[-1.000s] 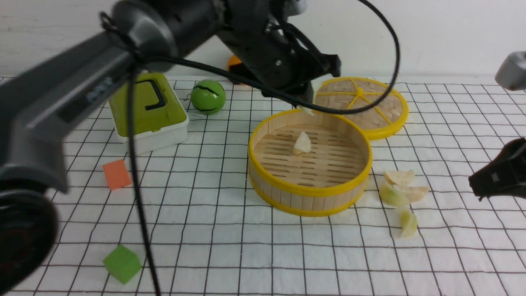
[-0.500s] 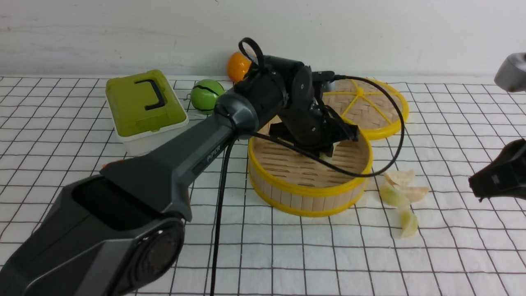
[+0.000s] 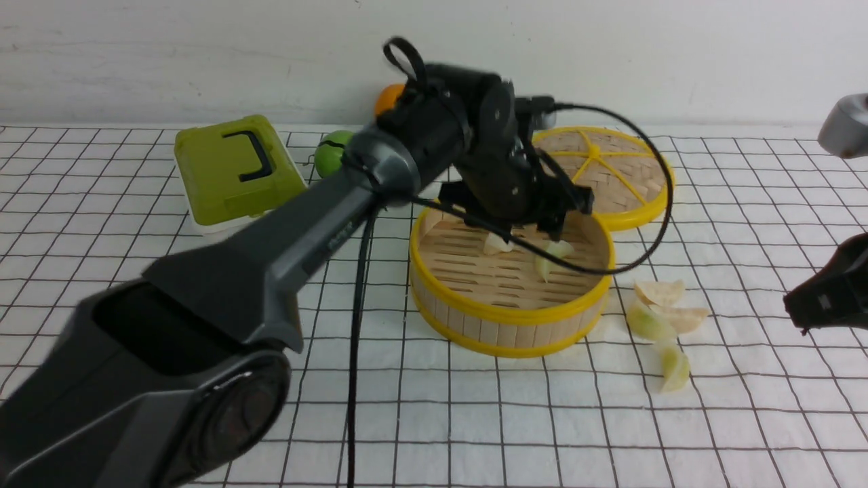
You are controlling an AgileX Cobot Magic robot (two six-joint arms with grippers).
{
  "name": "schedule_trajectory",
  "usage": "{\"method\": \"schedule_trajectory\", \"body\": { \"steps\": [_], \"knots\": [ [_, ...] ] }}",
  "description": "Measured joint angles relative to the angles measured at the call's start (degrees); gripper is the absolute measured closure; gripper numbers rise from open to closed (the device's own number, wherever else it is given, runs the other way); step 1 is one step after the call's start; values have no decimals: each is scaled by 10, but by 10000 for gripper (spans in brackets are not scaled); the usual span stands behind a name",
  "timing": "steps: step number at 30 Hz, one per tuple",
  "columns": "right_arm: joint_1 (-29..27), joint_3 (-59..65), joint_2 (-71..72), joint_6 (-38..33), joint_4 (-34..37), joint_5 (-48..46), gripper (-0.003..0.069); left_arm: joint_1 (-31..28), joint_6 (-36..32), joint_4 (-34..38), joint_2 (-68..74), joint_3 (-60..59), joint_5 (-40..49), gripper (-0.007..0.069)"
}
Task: Put the dumplings into the steamer on the table with the white tablecloth.
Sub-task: 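Place the dumpling into the bamboo steamer basket with the left gripper, then reach for and grasp a dumpling lying on the table beside the steamer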
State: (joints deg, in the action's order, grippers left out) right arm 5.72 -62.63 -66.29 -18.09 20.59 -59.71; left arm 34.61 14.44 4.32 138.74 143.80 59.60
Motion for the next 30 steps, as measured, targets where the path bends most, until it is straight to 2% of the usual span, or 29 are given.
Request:
{"method": "schedule_trajectory", "body": {
  "steps": [4,6,8,9,11,12,13,15,17,25,28,30],
  "knots": [
    [0,0,-1,0,0,0,546,0,-16,-37,-70,5,18,165],
    [0,-1,-5,0,-3,1,543,0,-25,-59,-115,9,30,204],
    [0,-2,-23,1,-7,2,538,-5,-41,-74,-173,11,71,305],
    [0,-2,-23,1,-7,2,537,-5,-41,-75,-173,11,74,314],
    [0,-2,-46,9,-11,5,534,-17,-57,-75,-209,11,114,410],
    [0,-3,-58,13,-14,6,533,-25,-62,-75,-224,5,115,454],
    [0,-3,-60,14,-15,8,532,-26,-62,-74,-227,4,115,463],
    [0,-3,-92,24,-20,16,519,-47,-67,-71,-274,-34,115,570],
    [0,-3,-122,28,-25,22,496,-63,-71,-70,-320,-86,115,630],
    [0,-3,-239,61,-30,81,270,-73,-72,-79,-527,-393,100,637],
    [0,-3,-279,68,-30,117,218,-73,-65,-62,-611,-530,47,637],
    [0,-5,-305,69,-30,134,211,-73,-65,-55,-655,-606,22,637]
  ]
}}
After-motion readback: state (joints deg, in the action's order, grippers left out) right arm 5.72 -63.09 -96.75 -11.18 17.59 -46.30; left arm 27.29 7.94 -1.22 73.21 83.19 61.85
